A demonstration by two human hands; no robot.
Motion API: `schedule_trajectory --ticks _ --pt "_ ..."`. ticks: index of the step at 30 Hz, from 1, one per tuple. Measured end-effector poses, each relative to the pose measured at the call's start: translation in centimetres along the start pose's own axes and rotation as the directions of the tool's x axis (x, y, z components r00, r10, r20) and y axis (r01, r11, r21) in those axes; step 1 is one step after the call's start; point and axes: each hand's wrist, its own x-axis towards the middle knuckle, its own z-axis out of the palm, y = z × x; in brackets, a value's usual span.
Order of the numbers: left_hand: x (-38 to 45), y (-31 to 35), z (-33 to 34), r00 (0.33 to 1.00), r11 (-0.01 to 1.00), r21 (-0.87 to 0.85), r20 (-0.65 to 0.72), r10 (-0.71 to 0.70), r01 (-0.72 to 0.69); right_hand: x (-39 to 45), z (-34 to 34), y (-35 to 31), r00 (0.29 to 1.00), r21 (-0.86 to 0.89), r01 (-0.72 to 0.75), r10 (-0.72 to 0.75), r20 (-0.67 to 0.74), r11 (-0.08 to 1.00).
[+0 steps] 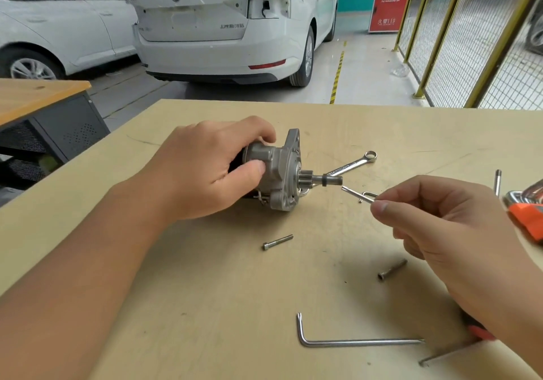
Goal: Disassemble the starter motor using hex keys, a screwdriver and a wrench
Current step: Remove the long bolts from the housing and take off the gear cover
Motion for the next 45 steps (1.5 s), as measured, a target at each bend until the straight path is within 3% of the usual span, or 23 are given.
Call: schedule_trajectory --ticks 7,14,18,21,23,26,29,30,34,38,43,45 --pt "0.5 -0.1 1.9 0.97 0.985 0.1 -0.185 0.159 -0.143 -0.2 0.1 -0.3 0.999 0.029 -0.013 0.014 -0.03 0.999" --pt "0.5 -0.9 0.7 0.994 0.998 0.061 0.107 0.01 -0.017 -0.1 0.2 -0.3 1.0 0.026 0.005 -0.004 -0.029 1.0" --pt "1.0 -0.7 0.9 0.994 0.994 0.112 0.112 -0.015 0.002 0.0 0.2 -0.2 1.0 0.018 0.007 -0.006 -0.028 1.0" --pt "1.7 -0.1 -0.3 0.975 0.993 0.08 0.194 -0.104 0.09 -0.1 0.2 -0.2 0.999 0.033 0.006 -0.004 -0.04 0.999" --pt "2.9 -1.0 -2.0 0.921 0.984 0.005 0.351 -0.169 0.178 0.0 0.2 -0.2 0.999 0.04 0.004 -0.002 -0.048 0.999" --pt "5.5 -4.0 -3.9 0.76 0.936 -0.219 0.646 -0.073 0.276 0.0 0.2 -0.3 0.999 0.045 0.005 -0.003 -0.054 0.999" --pt "6.7 -6.9 -3.9 0.668 0.814 -0.343 0.74 -0.073 0.469 -0.1 0.1 -0.3 0.998 0.042 0.005 -0.003 -0.058 0.999" --pt "6.8 -7.6 -3.9 0.68 0.795 -0.356 0.727 -0.095 0.491 -0.1 0.0 -0.2 0.998 0.047 0.001 0.002 -0.064 0.999" --pt "6.0 -8.0 -4.2 0.831 0.861 -0.303 0.515 -0.213 0.408 -0.1 -0.1 -0.2 0.998 0.054 -0.001 0.004 -0.061 0.999" --pt "4.3 -5.6 -3.3 0.86 0.865 -0.263 0.411 -0.301 0.428 0.0 0.3 -0.3 0.999 0.041 0.001 0.001 -0.038 0.999" --pt "1.5 -3.0 -0.3 0.928 0.903 -0.221 0.033 -0.371 0.369 -0.2 0.4 -0.3 0.999 0.02 0.018 -0.017 -0.041 1.0" --pt "0.9 -2.3 0.4 0.929 0.917 -0.187 -0.049 -0.366 0.352 -0.3 0.2 -0.2 0.998 0.019 0.024 -0.023 -0.053 1.0"
